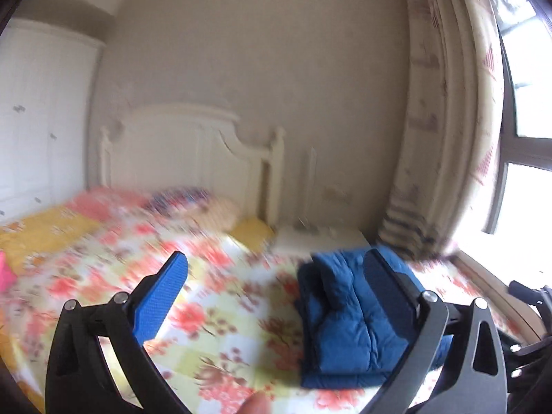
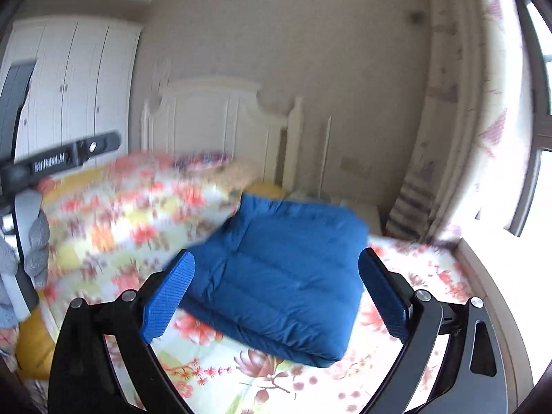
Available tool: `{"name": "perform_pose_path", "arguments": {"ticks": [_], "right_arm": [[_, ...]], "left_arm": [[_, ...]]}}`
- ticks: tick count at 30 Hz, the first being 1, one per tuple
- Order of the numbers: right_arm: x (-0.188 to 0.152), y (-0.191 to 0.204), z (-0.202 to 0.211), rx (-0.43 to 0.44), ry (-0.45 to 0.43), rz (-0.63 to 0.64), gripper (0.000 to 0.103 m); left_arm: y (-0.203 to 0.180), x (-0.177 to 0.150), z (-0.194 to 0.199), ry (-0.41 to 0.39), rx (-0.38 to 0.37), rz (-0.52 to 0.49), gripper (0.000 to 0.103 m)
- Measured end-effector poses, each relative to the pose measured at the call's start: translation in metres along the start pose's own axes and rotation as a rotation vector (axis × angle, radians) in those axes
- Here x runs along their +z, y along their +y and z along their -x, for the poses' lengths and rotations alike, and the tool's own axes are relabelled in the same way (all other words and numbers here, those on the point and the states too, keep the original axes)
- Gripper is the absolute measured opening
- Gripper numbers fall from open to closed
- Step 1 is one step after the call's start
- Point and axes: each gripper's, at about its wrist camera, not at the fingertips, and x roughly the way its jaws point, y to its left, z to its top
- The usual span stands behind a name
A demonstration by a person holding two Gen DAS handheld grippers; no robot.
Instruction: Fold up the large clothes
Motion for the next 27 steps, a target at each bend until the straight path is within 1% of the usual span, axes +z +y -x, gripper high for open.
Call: {"name": "perform_pose_path", "arguments": {"ticks": [1, 2, 3, 5, 7, 9, 12, 14, 16, 19, 27], "right_arm": [[0.000, -0.003, 0.008, -0.004, -0.009, -0.008, 0.092], [-0.004, -0.004, 0.017, -0.010, -0.008, -0.014, 0.092], [-0.007, -0.005, 0.021, -0.020, 0.000, -0.019, 0.099], [-0.019, -0.001, 0.025, -0.060, 0.033, -0.036, 0.099], [-0.039, 0.005, 0.026, -0.101, 0.076, -0.061, 0.099], [-0.054, 0.007, 0.029, -0.118, 0.116, -0.099, 0.099], [-0.073, 0.004, 0.021, -0.133, 0.173, -0.166, 0.099], [-0.080, -0.002, 0.017, -0.153, 0.205, -0.199, 0.099], [-0.081, -0.007, 0.017, -0.156, 0.209, -0.228, 0.099], [-0.080, -0.004, 0.022, -0.162, 0.185, -0.228, 0.099], [-0.071, 0.006, 0.027, -0.157, 0.162, -0.187, 0.099]], "left_arm": [[-0.003, 0.001, 0.014, -0.049, 0.021, 0.003, 0.101], [-0.007, -0.001, 0.028, -0.089, 0.024, -0.001, 0.101], [-0.010, -0.003, 0.034, -0.094, 0.008, -0.007, 0.101], [-0.020, -0.015, 0.041, -0.043, -0.054, -0.026, 0.101], [-0.028, -0.032, 0.040, 0.022, -0.080, -0.044, 0.101], [-0.036, -0.051, 0.036, 0.082, -0.078, -0.064, 0.101], [-0.045, -0.082, 0.022, 0.225, -0.076, -0.086, 0.101], [-0.051, -0.096, 0.015, 0.282, -0.071, -0.104, 0.101], [-0.055, -0.104, 0.011, 0.290, -0.062, -0.112, 0.101], [-0.058, -0.111, 0.008, 0.295, -0.068, -0.124, 0.101], [-0.058, -0.108, 0.009, 0.300, -0.070, -0.133, 0.101]]}}
